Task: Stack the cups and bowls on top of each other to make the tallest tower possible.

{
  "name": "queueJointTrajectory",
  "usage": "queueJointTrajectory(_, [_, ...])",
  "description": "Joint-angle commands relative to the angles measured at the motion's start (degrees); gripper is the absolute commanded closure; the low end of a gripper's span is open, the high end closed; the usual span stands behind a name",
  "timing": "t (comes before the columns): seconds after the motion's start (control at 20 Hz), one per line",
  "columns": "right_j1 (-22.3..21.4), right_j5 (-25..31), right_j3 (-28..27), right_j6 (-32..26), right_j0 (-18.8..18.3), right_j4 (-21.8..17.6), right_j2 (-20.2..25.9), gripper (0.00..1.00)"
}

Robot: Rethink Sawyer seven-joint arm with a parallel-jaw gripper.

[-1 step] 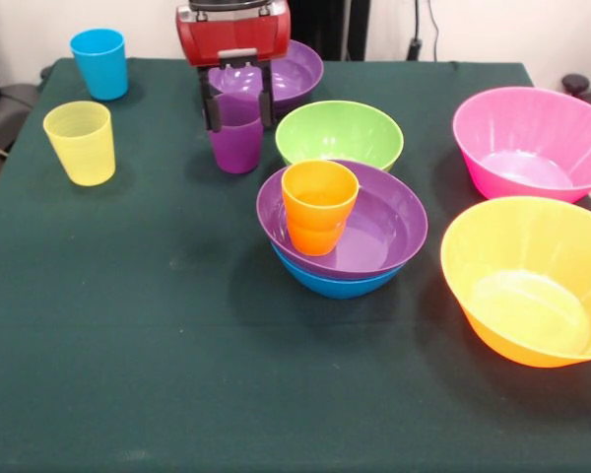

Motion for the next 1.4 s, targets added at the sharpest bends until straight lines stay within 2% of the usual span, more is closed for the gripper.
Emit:
queueJointTrajectory(0.05, [-0.02, -0.91, 1.49, -4.25, 2.34, -4.36, -0.93, 0.00])
queueJointTrajectory(0.6, [-2.40, 1.07, 2.79, -2.38, 3.84, -2.35, -1.20, 0.00])
queueJointTrajectory(1.0, [-2.19, 9.50, -3.70, -3.83, 5.30, 5.59, 0.78, 0.00])
queueJointTrajectory(1.2, [-1.61, 12.79, -7.06, -5.40, 6.56, 7.54, 0.70, 0.00])
queueJointTrajectory(1.4, [-1.85, 13.59, -7.67, -5.68, 7.27, 7.74, -0.01, 0.00])
